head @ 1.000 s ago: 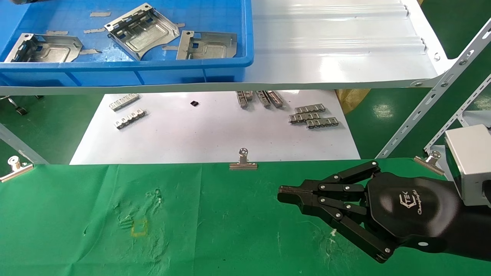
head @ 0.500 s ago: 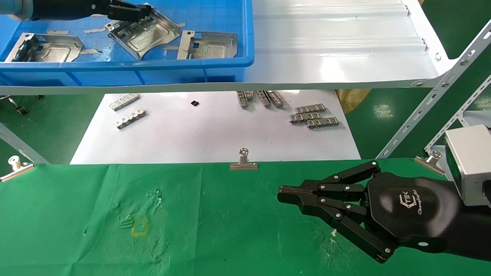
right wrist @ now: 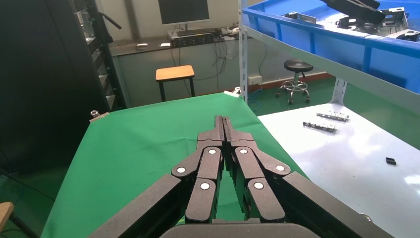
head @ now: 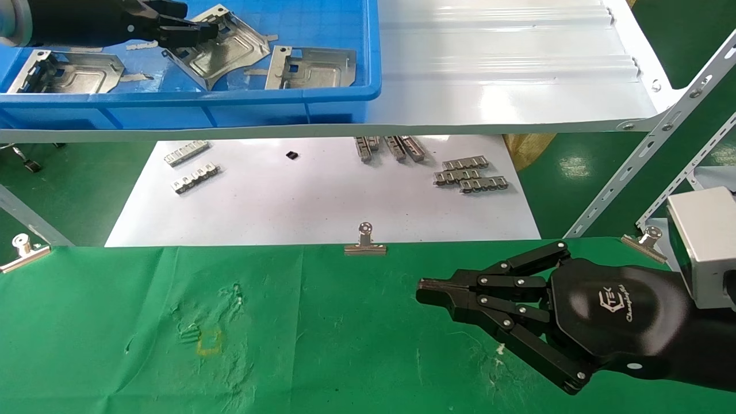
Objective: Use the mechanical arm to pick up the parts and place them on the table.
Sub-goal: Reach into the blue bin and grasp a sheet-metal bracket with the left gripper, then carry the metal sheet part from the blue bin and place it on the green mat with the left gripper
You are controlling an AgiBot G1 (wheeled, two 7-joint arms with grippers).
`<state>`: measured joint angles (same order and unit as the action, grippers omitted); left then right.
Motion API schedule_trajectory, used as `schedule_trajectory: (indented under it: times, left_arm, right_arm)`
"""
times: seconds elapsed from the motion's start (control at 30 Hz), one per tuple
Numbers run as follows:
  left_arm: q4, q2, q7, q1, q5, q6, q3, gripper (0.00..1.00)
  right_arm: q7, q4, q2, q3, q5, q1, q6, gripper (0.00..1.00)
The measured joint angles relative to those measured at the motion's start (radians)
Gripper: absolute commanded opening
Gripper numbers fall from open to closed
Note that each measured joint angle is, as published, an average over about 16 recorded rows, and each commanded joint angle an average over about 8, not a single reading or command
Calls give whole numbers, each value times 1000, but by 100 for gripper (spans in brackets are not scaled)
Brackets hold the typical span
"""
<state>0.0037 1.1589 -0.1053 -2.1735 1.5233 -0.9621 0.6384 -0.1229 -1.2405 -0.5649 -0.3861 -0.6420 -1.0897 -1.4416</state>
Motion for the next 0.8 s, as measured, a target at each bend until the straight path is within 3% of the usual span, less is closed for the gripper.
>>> schedule_trajectory:
  times: [0.13,0.2,0.53,0.8]
  left_arm:
    - [0,-9,0,-3,5,-19,4,0]
    - [0,-13,1,-5,7,-27,5,0]
    - [-16,-44,17,-25,-8,-93,-5,0]
    - [-49,-102,58,-78,-48,-262,-31,0]
  right_arm:
    - [0,0,0,0,0,0,0,79]
    - [0,0,0,0,0,0,0,97]
    - [0,0,0,0,0,0,0,100]
    - [0,0,0,0,0,0,0,100]
